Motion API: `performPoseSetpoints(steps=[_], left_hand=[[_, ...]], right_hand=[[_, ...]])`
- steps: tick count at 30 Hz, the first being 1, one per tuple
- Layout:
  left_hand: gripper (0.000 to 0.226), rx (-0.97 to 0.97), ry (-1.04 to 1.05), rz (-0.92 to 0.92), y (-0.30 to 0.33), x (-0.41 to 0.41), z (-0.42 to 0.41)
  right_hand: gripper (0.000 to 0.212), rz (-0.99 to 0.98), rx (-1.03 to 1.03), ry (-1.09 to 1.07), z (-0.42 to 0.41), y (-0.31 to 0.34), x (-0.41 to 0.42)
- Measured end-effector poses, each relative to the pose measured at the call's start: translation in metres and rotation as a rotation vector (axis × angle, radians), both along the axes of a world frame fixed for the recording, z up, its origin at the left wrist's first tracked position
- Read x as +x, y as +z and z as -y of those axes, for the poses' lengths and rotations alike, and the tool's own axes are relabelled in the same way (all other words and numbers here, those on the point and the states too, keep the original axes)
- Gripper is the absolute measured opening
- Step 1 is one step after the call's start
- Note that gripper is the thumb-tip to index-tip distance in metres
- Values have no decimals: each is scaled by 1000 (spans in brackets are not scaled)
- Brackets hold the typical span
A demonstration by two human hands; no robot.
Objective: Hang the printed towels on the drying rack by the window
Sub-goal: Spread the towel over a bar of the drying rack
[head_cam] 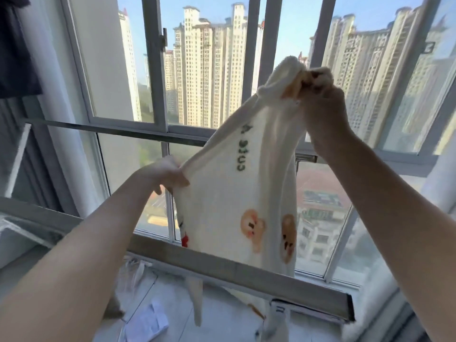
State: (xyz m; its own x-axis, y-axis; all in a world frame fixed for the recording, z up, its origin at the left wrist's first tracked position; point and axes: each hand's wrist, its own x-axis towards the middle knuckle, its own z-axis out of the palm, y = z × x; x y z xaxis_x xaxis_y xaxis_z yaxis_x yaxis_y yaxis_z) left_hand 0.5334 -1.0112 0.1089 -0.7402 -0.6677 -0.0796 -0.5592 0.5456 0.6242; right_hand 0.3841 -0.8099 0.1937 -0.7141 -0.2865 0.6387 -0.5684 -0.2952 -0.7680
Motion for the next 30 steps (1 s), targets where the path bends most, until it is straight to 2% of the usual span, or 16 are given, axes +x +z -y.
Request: performPoseSetpoints(steps=[1, 2, 4, 10, 13, 16, 18, 21, 25, 27, 28, 30], left_hand=[[31, -2, 37, -5, -1, 7, 2], [30, -13, 82, -55, 0, 36, -4], [28, 12, 135, -194, 4, 45, -7], [24, -2, 62, -580, 33, 57, -21], [24, -92, 70, -695, 45, 60, -36], [28, -74, -10, -685, 44, 79, -66], [28, 4, -96, -637, 35, 92, -84], [22, 10, -154, -528, 17, 116, -105], [37, 58, -218, -357, -15, 147, -123], [53, 33, -226, -291, -37, 158, -126], [53, 1, -217, -275, -50, 158, -125], [37, -64, -181, -254, -75, 162, -123]], right_hand=[[30, 4, 1, -3, 1, 0, 8], [30, 9, 16, -12, -5, 2, 37], [27, 51, 4, -9, -9, 1, 49], [20, 57, 13, 108, -20, -12, 83], [14, -38, 50, 190, -28, -19, 100], [14, -88, 104, 224, -51, -32, 123], [22, -111, 114, 262, -63, -44, 139], [33, -157, 192, 256, -77, -69, 163], [18, -256, 421, 125, -85, -117, 193], [33, -241, 557, 87, -91, -147, 204], [37, -257, 624, 54, -95, -162, 207], [30, -297, 736, -38, -100, -188, 211]])
